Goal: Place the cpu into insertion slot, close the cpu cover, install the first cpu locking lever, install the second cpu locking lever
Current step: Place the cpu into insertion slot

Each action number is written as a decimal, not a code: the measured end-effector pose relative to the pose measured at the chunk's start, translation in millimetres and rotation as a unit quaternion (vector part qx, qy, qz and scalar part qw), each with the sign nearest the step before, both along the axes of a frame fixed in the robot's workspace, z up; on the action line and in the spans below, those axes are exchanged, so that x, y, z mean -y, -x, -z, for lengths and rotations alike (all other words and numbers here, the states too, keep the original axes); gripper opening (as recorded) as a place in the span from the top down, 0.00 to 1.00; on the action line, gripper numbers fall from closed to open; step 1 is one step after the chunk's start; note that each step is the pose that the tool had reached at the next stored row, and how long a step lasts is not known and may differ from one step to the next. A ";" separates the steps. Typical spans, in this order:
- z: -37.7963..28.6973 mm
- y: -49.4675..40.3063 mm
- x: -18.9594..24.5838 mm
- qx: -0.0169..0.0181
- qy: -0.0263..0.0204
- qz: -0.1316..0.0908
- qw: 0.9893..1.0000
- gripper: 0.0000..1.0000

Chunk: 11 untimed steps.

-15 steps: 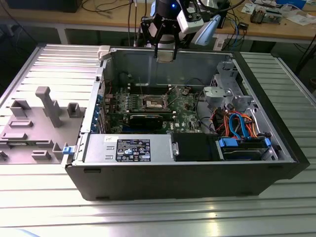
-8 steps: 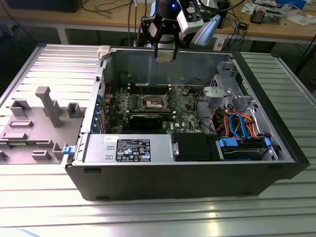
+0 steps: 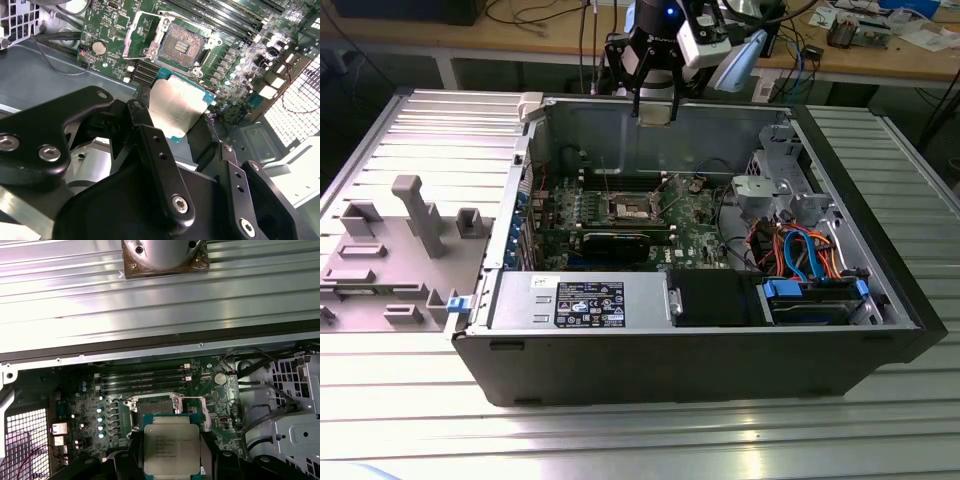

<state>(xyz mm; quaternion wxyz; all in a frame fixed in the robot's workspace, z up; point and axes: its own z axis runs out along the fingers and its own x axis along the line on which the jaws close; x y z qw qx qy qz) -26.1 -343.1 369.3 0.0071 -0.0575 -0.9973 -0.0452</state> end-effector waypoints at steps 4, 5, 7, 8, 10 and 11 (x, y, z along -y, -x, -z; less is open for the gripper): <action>0.0 0.0 0.0 0.000 0.000 0.004 1.000 0.46; 0.0 0.0 0.0 0.000 0.000 0.004 1.000 0.46; 0.0 0.0 0.0 0.000 0.000 0.004 1.000 0.46; 0.0 0.0 0.0 0.000 0.000 0.004 1.000 0.46; 0.0 0.0 0.0 0.000 0.000 0.004 1.000 0.46; 0.0 0.0 0.0 0.000 0.000 0.004 1.000 0.46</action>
